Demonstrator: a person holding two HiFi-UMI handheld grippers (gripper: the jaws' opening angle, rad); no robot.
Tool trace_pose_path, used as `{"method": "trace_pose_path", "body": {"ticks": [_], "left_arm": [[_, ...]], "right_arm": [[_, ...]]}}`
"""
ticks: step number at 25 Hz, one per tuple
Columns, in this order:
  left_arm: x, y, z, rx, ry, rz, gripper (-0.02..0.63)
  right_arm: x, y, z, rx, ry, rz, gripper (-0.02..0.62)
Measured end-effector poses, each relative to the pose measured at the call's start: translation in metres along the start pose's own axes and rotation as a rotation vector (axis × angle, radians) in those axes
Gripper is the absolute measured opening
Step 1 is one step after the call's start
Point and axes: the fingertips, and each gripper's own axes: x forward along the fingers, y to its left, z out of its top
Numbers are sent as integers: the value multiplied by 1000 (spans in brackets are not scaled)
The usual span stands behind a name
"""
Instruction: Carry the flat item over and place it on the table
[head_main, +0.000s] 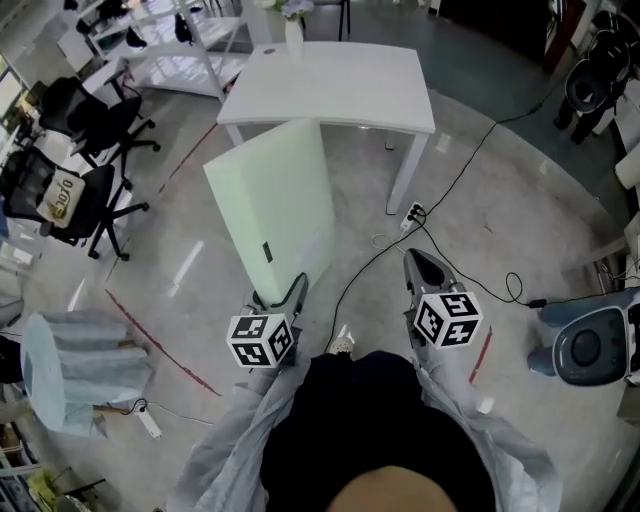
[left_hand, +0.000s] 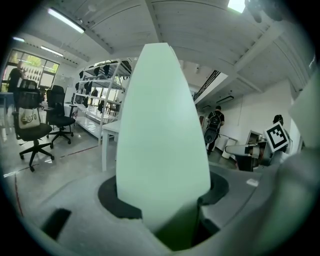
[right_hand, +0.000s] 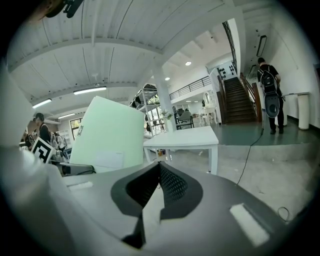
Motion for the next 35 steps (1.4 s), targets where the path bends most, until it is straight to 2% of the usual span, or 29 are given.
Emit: {"method": "trace_pose_path", "body": {"ticks": [10,14,25,31,35], "left_arm": [[14,12,-23,-50,65,-11,273],[34,21,-21,-54,86,-2,273],[143,41,44,-66,59,22,273],[206,56,92,-62,19,46,273],[242,61,111,-61,8,60,273]], "right_arm": [[22,-4,-29,35,87,-14,9],[42,-11,-28,39,100,-2,9],[142,-76,42,2,93,20,9],[205,-106,88,-29,75,62,9],[238,-128,106,-44,71,83,9]]}}
